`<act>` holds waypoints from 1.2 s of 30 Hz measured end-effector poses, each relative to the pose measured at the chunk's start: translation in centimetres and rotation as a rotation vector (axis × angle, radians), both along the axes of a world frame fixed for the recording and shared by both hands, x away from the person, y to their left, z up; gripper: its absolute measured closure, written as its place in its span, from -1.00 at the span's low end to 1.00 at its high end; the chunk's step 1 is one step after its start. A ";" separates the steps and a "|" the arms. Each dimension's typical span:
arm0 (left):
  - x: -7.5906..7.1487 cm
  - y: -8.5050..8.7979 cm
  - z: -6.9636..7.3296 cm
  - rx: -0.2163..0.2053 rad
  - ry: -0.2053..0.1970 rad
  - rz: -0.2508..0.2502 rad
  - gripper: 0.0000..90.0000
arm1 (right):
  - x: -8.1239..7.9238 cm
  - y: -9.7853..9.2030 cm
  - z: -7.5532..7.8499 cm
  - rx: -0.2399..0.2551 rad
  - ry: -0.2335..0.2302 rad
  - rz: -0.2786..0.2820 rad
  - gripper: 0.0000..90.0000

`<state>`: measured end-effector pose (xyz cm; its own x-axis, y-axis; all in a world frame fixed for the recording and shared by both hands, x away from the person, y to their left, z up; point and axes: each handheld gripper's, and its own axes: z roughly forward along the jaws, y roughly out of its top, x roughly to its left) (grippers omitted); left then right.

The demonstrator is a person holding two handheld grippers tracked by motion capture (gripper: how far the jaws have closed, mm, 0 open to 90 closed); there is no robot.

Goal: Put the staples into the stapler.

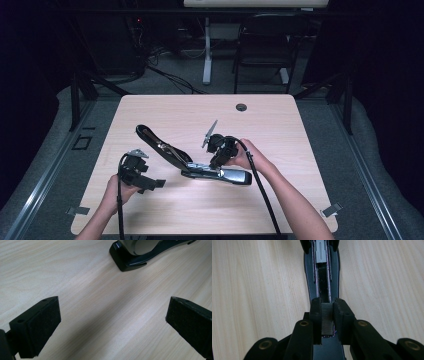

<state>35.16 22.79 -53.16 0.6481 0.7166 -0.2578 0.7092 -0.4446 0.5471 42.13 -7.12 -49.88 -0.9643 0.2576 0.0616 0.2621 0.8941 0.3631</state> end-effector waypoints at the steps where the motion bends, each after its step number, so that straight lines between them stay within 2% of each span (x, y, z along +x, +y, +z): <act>1: 0.0 0.0 0.0 0.001 0.001 0.000 -1.00 | 0.0 0.1 0.0 -0.008 -0.004 0.009 0.73; 11: 0.0 -0.1 0.0 0.004 0.000 -0.006 -1.00 | 0.1 0.6 0.0 -0.040 0.005 0.029 0.73; 18: 0.0 0.0 0.0 0.004 -0.002 -0.005 -1.00 | 0.1 1.3 -0.1 -0.095 -0.008 0.059 0.73; 28: 0.0 0.0 0.0 0.003 -0.001 -0.006 -1.00 | 0.1 1.5 -0.3 -0.114 -0.004 0.068 0.73; 36: 0.0 0.0 0.0 0.003 -0.002 -0.006 -1.00 | 0.1 1.5 -0.4 -0.107 -0.001 0.060 0.72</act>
